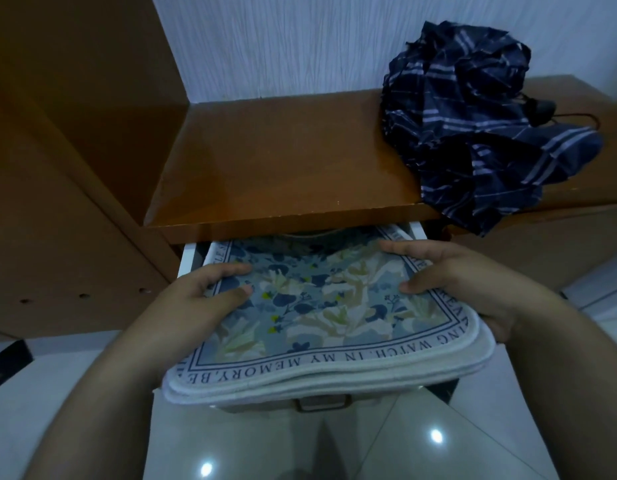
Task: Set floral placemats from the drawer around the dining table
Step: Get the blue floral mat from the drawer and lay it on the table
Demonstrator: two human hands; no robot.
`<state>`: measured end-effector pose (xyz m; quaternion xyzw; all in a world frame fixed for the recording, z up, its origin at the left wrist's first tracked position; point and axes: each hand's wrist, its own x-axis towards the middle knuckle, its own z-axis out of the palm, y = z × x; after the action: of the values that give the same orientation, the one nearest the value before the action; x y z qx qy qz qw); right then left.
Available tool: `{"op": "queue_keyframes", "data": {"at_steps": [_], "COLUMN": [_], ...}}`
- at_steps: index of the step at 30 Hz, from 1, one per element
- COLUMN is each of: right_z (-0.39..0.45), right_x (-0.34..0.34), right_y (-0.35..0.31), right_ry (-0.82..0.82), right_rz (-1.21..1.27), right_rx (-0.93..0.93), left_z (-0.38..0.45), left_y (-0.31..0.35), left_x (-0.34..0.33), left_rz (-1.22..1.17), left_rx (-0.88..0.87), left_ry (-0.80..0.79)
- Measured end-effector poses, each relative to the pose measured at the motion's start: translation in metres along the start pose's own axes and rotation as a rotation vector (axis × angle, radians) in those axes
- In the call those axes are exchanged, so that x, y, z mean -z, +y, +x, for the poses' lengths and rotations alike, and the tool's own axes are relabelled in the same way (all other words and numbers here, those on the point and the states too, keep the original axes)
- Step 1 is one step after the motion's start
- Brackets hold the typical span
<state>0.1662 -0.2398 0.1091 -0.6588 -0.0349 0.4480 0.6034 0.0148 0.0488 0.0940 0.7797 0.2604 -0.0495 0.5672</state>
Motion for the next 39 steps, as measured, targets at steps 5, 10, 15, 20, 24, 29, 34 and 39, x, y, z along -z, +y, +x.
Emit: {"op": "queue_keyframes", "data": {"at_steps": [5,10,15,20,24,29,34,39], "right_z": [-0.005,-0.024,-0.069,-0.152,-0.234,-0.328,-0.409,-0.470], "right_x": [0.000,-0.007,-0.026,-0.047,-0.058,-0.064,-0.057,-0.032], "right_y": [-0.002,-0.010,-0.029,-0.077,-0.137,-0.239,-0.342,-0.419], "right_ry": [0.051,0.183,0.214,0.208,0.237,0.292,0.375,0.381], "right_rz": [-0.019,-0.032,-0.109,-0.114,-0.063,-0.075,0.000,-0.156], "right_rx": [-0.005,-0.053,-0.112,-0.169,-0.102,0.040,0.249,0.435], "left_z": [0.009,-0.001,-0.054,-0.121,-0.173,-0.219,-0.267,-0.304], "left_y": [-0.007,0.007,0.051,0.106,0.187,0.324,0.457,0.555], "left_x": [-0.003,-0.001,0.006,0.027,0.052,0.088,0.115,0.115], "left_rz": [0.038,0.025,0.000,0.052,-0.010,-0.043,-0.078,-0.113], "left_rx": [-0.022,-0.011,0.106,0.163,0.118,-0.042,-0.229,-0.339], "left_ry": [-0.019,-0.016,-0.046,-0.081,-0.106,-0.113,0.017,0.029]}}
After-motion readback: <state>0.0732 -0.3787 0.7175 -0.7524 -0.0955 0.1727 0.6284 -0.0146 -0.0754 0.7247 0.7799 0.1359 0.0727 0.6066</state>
